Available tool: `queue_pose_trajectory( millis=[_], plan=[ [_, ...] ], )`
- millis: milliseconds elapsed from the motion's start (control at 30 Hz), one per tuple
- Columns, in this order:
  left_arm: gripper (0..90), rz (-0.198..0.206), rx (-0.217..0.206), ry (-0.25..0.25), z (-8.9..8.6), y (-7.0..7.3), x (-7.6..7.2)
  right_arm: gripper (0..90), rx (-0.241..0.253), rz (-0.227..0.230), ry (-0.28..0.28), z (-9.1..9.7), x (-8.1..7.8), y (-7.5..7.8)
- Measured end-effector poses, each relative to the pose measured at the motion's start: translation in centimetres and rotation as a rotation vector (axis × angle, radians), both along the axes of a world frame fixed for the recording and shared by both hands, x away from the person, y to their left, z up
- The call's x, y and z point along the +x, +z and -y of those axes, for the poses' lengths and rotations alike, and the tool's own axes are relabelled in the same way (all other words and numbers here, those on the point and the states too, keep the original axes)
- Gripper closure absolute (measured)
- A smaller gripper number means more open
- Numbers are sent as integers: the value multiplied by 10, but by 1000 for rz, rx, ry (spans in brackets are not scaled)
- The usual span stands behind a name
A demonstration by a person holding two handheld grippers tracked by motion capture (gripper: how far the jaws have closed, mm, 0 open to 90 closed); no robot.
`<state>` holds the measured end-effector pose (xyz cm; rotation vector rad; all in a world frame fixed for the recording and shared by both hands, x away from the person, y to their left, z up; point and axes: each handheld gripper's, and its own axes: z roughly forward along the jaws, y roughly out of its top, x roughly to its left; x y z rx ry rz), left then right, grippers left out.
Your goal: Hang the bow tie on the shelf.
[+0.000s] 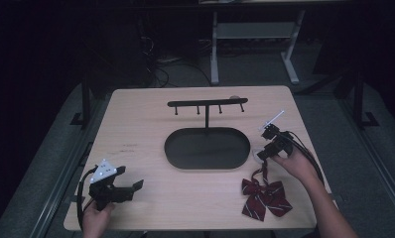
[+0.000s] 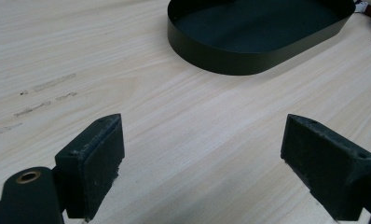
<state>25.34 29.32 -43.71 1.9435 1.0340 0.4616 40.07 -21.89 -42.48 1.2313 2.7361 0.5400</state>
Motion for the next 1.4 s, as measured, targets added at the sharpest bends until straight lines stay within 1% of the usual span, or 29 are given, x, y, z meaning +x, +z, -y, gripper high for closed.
queue_pose_trajectory(
  millis=[133,233,267,300,533,567,700,833,933,967,1100,1233,1300,1400],
  plan=[
    [131,1,0,-2,0,0,0,547,-27,-2,-5,-3,4,0],
    [131,1,0,-2,0,0,0,570,-32,-28,-29,-3,8,-2],
    [131,1,-2,-2,0,1,0,570,-32,-28,-29,-3,8,-2],
    [131,1,0,-3,0,1,0,580,-37,-46,-33,-3,9,-4],
    [131,1,2,-4,0,0,0,603,-68,-63,-37,-4,11,-9],
    [131,2,0,-4,0,0,0,623,-76,-77,-28,-5,11,-11],
    [131,0,2,-4,0,0,0,643,-81,-77,-25,-5,11,-12],
    [131,1,0,-3,0,1,0,700,-93,-72,-21,-6,10,-14],
    [131,0,0,-5,1,0,0,721,-93,-75,-19,-6,10,-14],
    [131,0,0,-5,1,0,0,737,-103,-71,-20,-6,9,-14],
    [131,1,0,-6,1,0,0,746,-107,-67,-27,-5,10,-15],
    [131,0,2,-7,1,0,0,749,-114,-59,-22,-6,9,-15],
    [131,-3,4,-6,1,0,0,761,-117,-57,-20,-6,9,-15],
    [131,-3,3,-7,1,0,0,803,-116,-56,-21,-6,9,-16]
  ],
)
